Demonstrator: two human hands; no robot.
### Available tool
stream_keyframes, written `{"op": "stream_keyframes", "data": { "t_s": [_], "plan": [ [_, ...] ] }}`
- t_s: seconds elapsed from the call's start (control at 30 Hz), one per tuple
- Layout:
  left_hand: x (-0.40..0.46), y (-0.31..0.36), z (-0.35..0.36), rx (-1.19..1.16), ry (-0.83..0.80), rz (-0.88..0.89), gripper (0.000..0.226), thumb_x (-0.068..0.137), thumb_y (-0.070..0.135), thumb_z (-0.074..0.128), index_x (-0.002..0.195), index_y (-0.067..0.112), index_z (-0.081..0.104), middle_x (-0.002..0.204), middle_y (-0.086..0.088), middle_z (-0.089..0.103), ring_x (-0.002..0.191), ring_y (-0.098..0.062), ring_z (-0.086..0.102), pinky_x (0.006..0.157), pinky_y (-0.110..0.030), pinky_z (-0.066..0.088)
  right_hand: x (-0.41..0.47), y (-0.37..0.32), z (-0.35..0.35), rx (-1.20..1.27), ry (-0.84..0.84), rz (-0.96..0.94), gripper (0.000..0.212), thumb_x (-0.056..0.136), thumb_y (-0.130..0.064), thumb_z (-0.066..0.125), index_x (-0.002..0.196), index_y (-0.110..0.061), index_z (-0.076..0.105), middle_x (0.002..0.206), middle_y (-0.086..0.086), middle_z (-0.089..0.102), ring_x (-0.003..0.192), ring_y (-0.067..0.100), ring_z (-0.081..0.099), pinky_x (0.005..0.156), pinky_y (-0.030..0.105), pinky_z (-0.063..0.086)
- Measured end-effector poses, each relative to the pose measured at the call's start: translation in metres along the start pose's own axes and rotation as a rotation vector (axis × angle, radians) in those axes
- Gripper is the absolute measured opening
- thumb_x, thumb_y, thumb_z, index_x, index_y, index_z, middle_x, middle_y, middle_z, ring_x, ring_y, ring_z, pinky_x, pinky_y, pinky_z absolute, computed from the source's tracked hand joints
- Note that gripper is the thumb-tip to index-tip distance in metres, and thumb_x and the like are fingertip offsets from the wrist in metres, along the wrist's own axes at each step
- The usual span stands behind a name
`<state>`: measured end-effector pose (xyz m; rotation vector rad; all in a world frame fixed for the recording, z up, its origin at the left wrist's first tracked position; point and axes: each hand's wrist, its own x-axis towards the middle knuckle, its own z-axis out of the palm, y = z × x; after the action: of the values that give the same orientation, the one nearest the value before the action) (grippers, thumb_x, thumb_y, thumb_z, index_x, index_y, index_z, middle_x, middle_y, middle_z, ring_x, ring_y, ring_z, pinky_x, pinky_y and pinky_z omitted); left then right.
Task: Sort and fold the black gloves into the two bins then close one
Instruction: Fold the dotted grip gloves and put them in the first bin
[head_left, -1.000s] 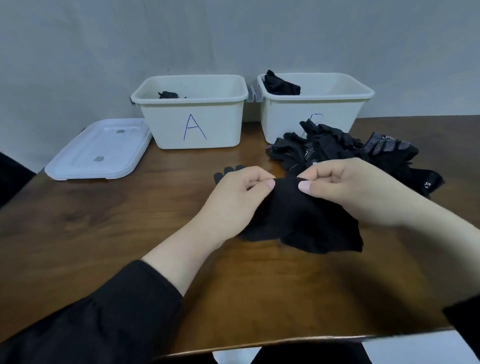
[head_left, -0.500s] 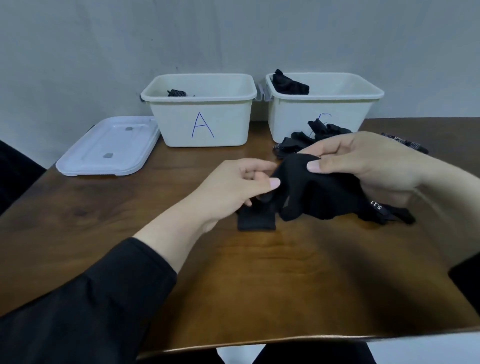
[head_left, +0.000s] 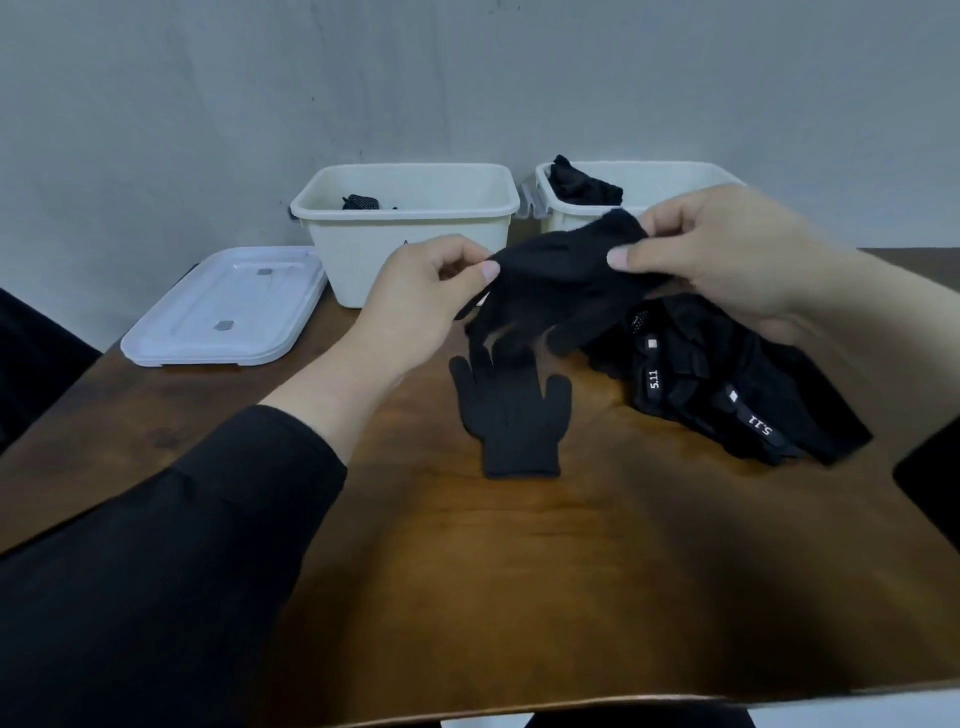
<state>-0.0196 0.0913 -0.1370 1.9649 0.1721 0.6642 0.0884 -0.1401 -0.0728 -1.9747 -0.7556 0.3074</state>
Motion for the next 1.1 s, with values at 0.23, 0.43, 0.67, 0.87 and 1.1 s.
{"op": "stream_keyframes", "data": {
  "t_s": [0.23,0.43,0.67,0.87,1.1],
  "plan": [
    [-0.032,-0.069,-0.005,0.408,-0.034,-0.144,0.031,0.102,0.029,0.055,0.133,0.027,0.061,0.128,0.009,0.065,0.12,-0.007,0.058,0.107,-0.028,0.044,0.029,-0.02,0.022,-0.35,-0.036,-0.077,0.016,0.095,-0.033,0.067,0.086,-0.02,0.071,0.086,0.009,0.068,0.06,0.024,0.062,0.066,0.037,0.057],
    [-0.051,-0.092,-0.007,0.48,-0.046,-0.172,0.036,0.104,0.031,0.051,0.139,0.029,0.057,0.136,0.009,0.061,0.126,-0.009,0.054,0.104,-0.024,0.041,0.059,-0.032,0.022,-0.409,-0.01,-0.025,0.014,0.095,-0.036,0.066,0.098,-0.022,0.072,0.099,0.0,0.067,0.058,0.022,0.068,0.064,0.028,0.06],
    [-0.051,-0.095,-0.009,0.47,-0.132,-0.135,0.045,0.103,0.029,0.052,0.148,0.032,0.047,0.143,0.011,0.056,0.133,-0.008,0.05,0.113,-0.029,0.039,0.022,0.006,0.062,-0.426,0.116,-0.299,0.012,0.097,-0.033,0.065,0.105,-0.03,0.074,0.083,-0.012,0.068,0.074,0.014,0.065,0.069,0.028,0.053],
    [-0.047,-0.096,-0.003,0.58,-0.261,-0.032,0.052,0.103,0.024,0.051,0.153,0.032,0.039,0.143,0.014,0.055,0.137,-0.01,0.043,0.119,-0.039,0.028,-0.046,0.113,0.132,-0.65,0.02,-0.449,0.021,0.088,-0.027,0.076,0.107,-0.02,0.08,0.114,-0.009,0.071,0.103,0.01,0.065,0.092,0.03,0.054],
    [-0.045,-0.105,0.0,0.661,-0.272,0.009,0.047,0.103,0.026,0.051,0.15,0.032,0.046,0.145,0.015,0.051,0.136,-0.009,0.042,0.117,-0.037,0.025,-0.041,0.117,0.132,-0.622,0.058,-0.571,0.034,0.096,-0.036,0.053,0.109,-0.019,0.079,0.115,-0.005,0.073,0.116,0.012,0.064,0.102,0.032,0.044]
  ]
}}
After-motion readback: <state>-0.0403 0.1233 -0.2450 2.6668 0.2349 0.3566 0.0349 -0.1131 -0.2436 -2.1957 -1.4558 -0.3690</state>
